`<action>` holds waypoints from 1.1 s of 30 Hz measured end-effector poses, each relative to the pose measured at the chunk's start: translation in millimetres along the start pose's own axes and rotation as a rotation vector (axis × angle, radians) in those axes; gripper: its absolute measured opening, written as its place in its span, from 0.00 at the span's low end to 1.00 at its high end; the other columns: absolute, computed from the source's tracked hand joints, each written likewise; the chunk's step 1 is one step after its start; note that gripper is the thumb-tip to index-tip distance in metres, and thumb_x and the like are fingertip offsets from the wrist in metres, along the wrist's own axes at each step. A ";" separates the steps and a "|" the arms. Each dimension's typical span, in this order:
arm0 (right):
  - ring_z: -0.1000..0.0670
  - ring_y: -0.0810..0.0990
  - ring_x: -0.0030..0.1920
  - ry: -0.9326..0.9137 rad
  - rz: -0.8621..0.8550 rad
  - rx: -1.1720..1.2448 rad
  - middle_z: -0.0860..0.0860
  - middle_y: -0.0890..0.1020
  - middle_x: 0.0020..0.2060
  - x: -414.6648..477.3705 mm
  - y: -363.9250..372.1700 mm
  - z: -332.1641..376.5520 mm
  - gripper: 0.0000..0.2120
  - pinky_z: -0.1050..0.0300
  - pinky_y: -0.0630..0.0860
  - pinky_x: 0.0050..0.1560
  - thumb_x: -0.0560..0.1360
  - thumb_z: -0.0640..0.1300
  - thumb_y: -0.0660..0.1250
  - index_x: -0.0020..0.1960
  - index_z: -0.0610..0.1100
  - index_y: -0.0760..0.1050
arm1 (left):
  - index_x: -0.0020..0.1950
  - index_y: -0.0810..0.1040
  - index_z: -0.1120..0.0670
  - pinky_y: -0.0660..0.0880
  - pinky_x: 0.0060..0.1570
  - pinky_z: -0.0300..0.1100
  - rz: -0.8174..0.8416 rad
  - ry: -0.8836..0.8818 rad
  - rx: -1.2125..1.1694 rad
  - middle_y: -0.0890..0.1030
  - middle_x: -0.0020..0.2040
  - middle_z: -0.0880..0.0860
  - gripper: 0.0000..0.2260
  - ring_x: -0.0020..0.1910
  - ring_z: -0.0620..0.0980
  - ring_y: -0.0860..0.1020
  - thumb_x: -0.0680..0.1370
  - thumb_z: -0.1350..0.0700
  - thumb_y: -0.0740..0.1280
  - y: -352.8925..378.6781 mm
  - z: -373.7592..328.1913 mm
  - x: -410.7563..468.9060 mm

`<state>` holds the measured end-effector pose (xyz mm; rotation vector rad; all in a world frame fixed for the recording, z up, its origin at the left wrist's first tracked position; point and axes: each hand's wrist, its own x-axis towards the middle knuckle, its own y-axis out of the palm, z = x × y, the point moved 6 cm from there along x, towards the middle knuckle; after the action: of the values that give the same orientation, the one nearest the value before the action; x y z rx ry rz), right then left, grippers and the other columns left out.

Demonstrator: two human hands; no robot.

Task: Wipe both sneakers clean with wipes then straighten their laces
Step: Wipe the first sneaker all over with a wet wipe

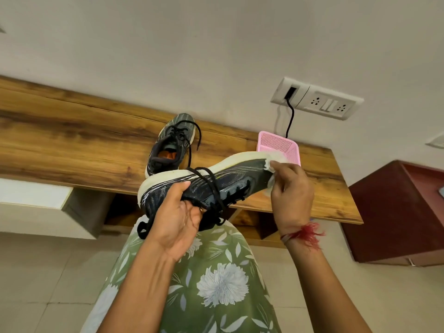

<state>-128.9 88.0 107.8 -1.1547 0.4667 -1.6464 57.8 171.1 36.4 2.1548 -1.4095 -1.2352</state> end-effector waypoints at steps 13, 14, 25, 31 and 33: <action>0.44 0.78 0.49 -0.028 0.011 0.044 0.45 0.82 0.48 -0.6 2.3 12.5 0.14 0.58 0.71 0.50 0.70 0.29 0.67 0.52 0.41 0.82 | 0.51 0.78 0.58 0.74 0.28 0.31 0.146 0.053 0.165 0.85 0.40 0.53 0.15 0.30 0.42 0.80 0.83 0.56 0.53 8.4 14.3 0.9; 0.43 0.78 0.49 -0.069 0.069 0.000 0.45 0.82 0.47 -9.0 11.6 20.3 0.14 0.58 0.69 0.50 0.69 0.28 0.67 0.50 0.41 0.83 | 0.51 0.79 0.58 0.74 0.29 0.31 0.161 0.045 0.182 0.85 0.41 0.53 0.15 0.31 0.42 0.81 0.83 0.56 0.53 11.5 15.7 -1.1; 0.53 0.76 0.46 0.063 -0.186 0.155 0.45 0.80 0.46 -5.6 -23.6 0.0 0.14 0.64 0.71 0.50 0.70 0.29 0.67 0.52 0.41 0.82 | 0.64 0.74 0.65 0.81 0.39 0.39 0.156 -0.038 -0.052 0.82 0.53 0.63 0.21 0.42 0.52 0.84 0.77 0.53 0.58 11.2 12.2 -2.0; 0.60 0.76 0.43 0.026 0.123 0.351 0.51 0.77 0.44 -36.1 7.3 32.1 0.17 0.74 0.70 0.46 0.71 0.28 0.65 0.55 0.43 0.80 | 0.67 0.73 0.64 0.70 0.51 0.48 0.068 0.000 -0.071 0.78 0.62 0.64 0.26 0.53 0.59 0.73 0.73 0.51 0.67 4.2 0.6 -4.5; 0.64 0.76 0.42 0.141 0.066 0.501 0.49 0.79 0.44 -26.5 -4.5 19.7 0.16 0.75 0.70 0.42 0.72 0.29 0.66 0.53 0.45 0.80 | 0.67 0.72 0.65 0.70 0.46 0.45 0.052 -0.011 -0.075 0.77 0.62 0.65 0.27 0.47 0.55 0.74 0.73 0.50 0.66 -0.3 1.0 -4.1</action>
<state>-114.0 117.9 108.1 -0.6492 0.1587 -1.6669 56.5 174.9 37.6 2.0518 -1.3922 -1.2620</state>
